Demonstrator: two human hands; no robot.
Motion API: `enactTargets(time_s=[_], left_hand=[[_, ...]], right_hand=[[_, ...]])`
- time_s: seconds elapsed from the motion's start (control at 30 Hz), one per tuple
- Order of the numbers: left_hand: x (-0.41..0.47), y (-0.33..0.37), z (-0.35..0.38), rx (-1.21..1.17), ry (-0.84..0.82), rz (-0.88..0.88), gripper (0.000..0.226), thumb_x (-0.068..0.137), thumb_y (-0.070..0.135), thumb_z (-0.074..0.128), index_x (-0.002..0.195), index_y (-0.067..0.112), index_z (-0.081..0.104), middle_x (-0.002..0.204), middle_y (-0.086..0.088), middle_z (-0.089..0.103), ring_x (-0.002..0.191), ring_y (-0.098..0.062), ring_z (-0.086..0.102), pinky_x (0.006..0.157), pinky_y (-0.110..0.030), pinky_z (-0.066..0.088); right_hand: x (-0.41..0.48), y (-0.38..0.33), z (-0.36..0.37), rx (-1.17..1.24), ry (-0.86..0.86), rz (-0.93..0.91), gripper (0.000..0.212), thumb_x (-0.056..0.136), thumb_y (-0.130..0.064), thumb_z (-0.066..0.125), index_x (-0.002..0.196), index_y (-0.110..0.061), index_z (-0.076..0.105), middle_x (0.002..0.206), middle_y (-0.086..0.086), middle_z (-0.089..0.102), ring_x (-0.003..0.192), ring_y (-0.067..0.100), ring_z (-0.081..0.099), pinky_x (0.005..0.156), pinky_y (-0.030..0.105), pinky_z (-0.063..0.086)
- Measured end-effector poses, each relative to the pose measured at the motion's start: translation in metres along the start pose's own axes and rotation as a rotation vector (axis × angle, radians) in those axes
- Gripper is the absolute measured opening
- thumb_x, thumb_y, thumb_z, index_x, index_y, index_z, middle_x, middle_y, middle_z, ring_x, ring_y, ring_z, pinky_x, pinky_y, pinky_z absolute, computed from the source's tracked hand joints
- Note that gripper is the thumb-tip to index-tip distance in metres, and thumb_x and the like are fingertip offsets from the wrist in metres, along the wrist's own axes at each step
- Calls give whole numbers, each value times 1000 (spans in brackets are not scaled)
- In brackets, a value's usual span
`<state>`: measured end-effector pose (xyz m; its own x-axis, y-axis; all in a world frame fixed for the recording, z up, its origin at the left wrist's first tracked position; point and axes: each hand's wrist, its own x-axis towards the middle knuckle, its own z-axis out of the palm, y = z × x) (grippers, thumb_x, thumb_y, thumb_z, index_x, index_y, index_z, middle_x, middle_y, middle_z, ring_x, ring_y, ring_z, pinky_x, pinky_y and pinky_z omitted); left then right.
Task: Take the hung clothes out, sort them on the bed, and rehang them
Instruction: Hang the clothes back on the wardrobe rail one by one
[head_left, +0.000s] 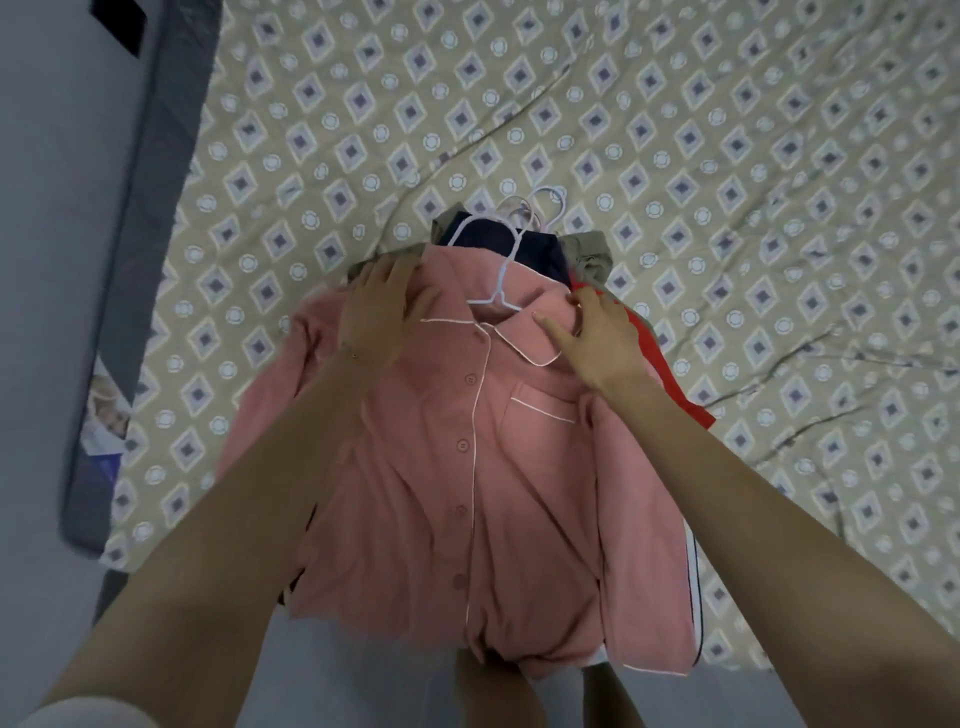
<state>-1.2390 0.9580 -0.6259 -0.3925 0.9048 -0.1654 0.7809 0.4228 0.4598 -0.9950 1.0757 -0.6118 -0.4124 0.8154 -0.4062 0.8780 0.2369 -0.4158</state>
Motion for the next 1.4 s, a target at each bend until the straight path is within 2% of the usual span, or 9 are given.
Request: enactTargets(time_s=[0.13, 0.27, 0.33, 0.43, 0.57, 0.93, 1.03, 1.2, 1.4], left_hand=[[-34, 19, -38, -86, -33, -16, 49, 95, 41, 60, 135, 13, 51, 131, -10, 57, 120, -32, 51, 100, -44, 41], [-67, 42, -80, -177, -14, -25, 48, 91, 45, 62, 136, 29, 53, 133, 0, 59, 123, -23, 49, 107, -39, 38], [-85, 58, -101, -184, 22, -7, 45, 88, 49, 61, 130, 31, 59, 126, 4, 65, 117, -20, 56, 103, -35, 41], [-124, 86, -127, -133, 137, 6, 35, 89, 43, 67, 114, 19, 69, 100, -2, 69, 96, -22, 59, 86, -29, 38], [-191, 119, -155, -36, 273, -106, 51, 84, 67, 51, 87, 17, 61, 76, 4, 51, 79, -24, 49, 74, -39, 40], [-380, 183, -231, 14, 629, -326, 61, 81, 72, 45, 83, 13, 60, 82, -6, 60, 81, -30, 51, 73, -41, 37], [-435, 181, -242, 16, 688, -397, 58, 82, 71, 45, 85, 15, 61, 83, -5, 62, 82, -30, 54, 74, -40, 39], [-536, 184, -246, -11, 793, -582, 42, 85, 57, 66, 85, 15, 63, 86, -4, 64, 83, -29, 59, 70, -36, 39], [-657, 201, -234, -32, 884, -851, 40, 84, 58, 66, 85, 19, 62, 87, -2, 67, 88, -28, 61, 70, -35, 43]], right_hand=[[-27, -15, -30, -59, -3, -113, 49, 92, -64, 45, 88, -15, 49, 96, 12, 60, 93, 35, 55, 78, 44, 45], [-59, -26, -65, -12, -18, -172, 49, 92, -63, 46, 76, -17, 43, 84, 7, 55, 84, 32, 56, 68, 39, 43], [-76, -32, -84, -5, -19, -206, 50, 92, -63, 46, 75, -16, 45, 84, 8, 56, 82, 31, 57, 66, 37, 41], [-109, -40, -114, -23, 4, -275, 52, 93, -63, 45, 79, -13, 49, 81, 5, 55, 76, 27, 55, 62, 34, 35], [-165, -50, -148, -36, 30, -379, 54, 93, -63, 45, 84, -10, 54, 78, 1, 53, 74, 24, 52, 60, 33, 33], [-311, -112, -199, -7, 24, -622, 52, 90, -62, 52, 71, -15, 42, 66, -4, 46, 67, 23, 46, 56, 35, 25], [-350, -135, -198, 9, -3, -731, 43, 91, -57, 57, 66, -27, 39, 64, -10, 43, 69, 22, 44, 61, 33, 26], [-411, -170, -174, -4, -2, -883, 57, 85, -62, 60, 64, -15, 36, 59, 1, 44, 58, 24, 42, 52, 38, 20], [-496, -198, -138, -33, -33, -1093, 58, 82, -64, 62, 63, -15, 38, 59, 1, 43, 62, 29, 44, 55, 38, 22]])
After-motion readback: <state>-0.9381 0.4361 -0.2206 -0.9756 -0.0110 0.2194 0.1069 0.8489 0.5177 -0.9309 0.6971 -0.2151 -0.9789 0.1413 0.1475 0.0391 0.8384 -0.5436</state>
